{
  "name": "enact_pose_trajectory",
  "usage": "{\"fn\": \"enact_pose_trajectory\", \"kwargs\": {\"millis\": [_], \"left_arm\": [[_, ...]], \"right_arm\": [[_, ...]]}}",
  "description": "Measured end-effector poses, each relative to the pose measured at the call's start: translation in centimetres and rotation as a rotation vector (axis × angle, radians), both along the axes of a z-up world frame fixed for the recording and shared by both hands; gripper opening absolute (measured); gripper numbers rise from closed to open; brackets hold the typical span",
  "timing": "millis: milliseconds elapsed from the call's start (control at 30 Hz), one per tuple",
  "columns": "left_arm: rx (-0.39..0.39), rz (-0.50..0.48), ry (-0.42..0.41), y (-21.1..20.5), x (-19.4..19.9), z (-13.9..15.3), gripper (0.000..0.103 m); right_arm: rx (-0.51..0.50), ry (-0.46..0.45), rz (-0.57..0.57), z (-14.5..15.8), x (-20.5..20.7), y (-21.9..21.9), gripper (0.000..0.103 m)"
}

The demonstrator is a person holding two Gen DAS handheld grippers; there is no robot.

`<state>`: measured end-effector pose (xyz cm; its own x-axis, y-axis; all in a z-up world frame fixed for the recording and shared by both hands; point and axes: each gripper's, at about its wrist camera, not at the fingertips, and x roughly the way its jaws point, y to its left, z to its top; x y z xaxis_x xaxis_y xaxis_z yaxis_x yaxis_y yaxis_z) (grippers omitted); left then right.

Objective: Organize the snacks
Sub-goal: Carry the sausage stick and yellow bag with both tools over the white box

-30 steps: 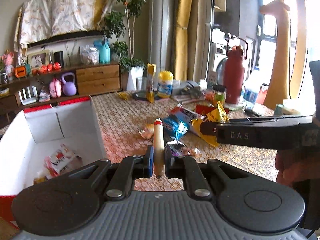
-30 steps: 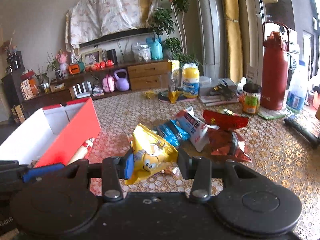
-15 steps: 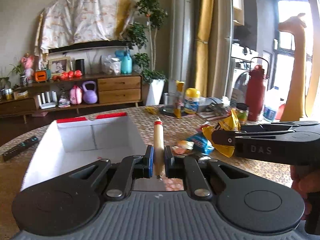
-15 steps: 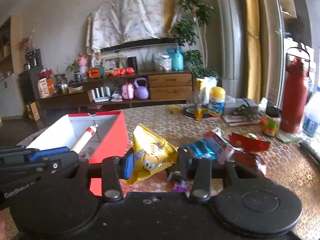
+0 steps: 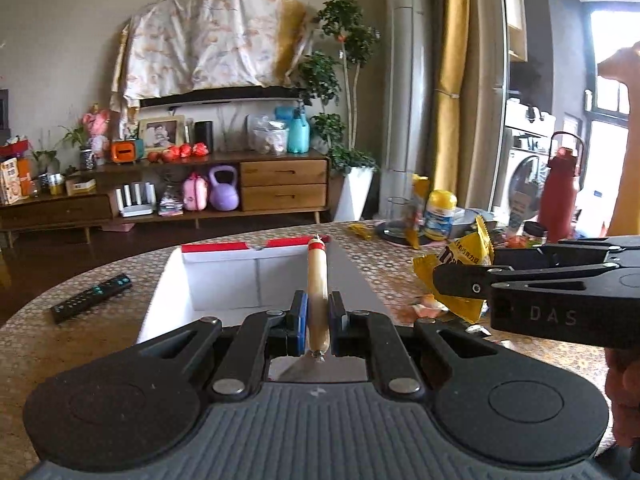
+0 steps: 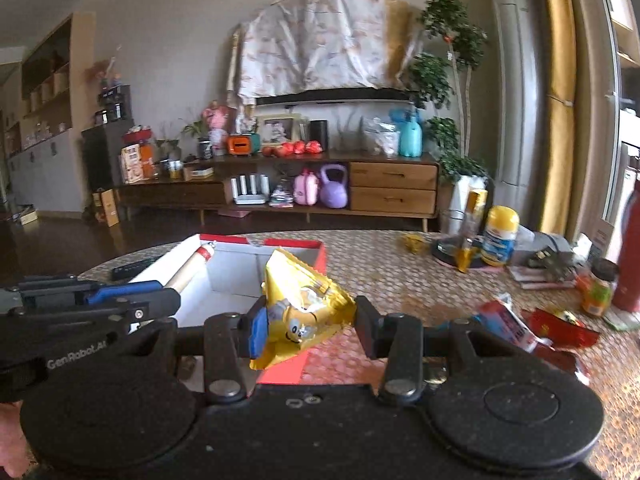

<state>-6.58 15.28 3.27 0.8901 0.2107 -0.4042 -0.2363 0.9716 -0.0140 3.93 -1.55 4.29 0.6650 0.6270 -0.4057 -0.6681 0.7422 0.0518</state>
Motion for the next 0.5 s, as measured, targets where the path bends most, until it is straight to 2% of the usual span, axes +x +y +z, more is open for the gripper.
{"fn": "enact_pose_trajectory", "kwargs": {"millis": [300,500], "left_arm": [[0.016,0.051,0.046,2.7,0.9,-1.1,0.011],[0.010,0.079,0.079,4.5,1.3,-2.3,0.011]], "right_arm": [[-0.023,-0.017,0.090,0.7,-0.8,3.8,0.042],[-0.048,0.006,0.124,0.4,-0.1,6.1,0.042]]}}
